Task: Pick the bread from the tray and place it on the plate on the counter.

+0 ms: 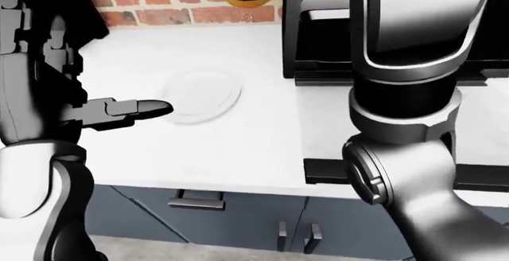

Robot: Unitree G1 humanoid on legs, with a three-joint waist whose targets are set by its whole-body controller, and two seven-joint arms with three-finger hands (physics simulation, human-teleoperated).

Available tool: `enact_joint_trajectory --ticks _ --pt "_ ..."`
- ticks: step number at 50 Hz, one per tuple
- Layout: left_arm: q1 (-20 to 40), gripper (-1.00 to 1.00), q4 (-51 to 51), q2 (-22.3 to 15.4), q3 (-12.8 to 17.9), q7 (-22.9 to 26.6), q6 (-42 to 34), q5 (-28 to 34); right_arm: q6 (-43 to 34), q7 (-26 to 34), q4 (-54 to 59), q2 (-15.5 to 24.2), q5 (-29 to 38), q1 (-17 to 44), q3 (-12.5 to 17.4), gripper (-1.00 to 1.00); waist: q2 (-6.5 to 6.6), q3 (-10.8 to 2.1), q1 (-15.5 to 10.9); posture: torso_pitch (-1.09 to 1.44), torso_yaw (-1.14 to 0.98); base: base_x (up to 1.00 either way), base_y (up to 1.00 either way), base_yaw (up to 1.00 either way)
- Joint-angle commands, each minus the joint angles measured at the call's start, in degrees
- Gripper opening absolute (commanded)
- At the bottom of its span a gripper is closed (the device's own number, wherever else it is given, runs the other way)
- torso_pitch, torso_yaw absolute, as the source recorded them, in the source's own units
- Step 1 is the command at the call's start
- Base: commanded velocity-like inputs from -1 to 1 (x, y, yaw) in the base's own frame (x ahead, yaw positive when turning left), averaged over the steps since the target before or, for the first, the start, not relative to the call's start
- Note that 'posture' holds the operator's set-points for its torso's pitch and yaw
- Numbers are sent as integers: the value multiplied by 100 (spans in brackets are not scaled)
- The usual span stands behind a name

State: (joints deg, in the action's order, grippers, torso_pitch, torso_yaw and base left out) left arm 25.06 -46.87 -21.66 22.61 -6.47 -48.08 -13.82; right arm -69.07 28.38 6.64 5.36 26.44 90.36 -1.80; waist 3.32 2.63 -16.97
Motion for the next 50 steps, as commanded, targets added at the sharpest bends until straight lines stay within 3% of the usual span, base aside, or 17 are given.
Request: enact_joint_trajectory --ticks 1,12,22,32,50 --pt "131 100 -105 -85 59 -29 139 -1 315 -129 5 36 -35 203 80 -100 32 -152 -36 0 32 0 0 0" --pt "86 100 -135 -111 57 -71 136 -35 1433 -828 1361 163 -549 63 341 -100 73 -227 -456 0 38 0 0 0" --pt "25 100 -166 -86 66 -49 141 -9 2573 -1264 2925 250 -973 62 328 -100 90 -295 -769 0 43 0 0 0" --pt "76 100 -112 -66 -14 -48 153 72 2535 -1094 2813 162 -917 -158 219 -100 77 -325 -1089 0 48 0 0 0" --pt "-20 100 -156 -29 23 52 170 169 3293 -1356 3744 -46 -912 -406 247 -100 64 -398 -1588 0 57 0 0 0"
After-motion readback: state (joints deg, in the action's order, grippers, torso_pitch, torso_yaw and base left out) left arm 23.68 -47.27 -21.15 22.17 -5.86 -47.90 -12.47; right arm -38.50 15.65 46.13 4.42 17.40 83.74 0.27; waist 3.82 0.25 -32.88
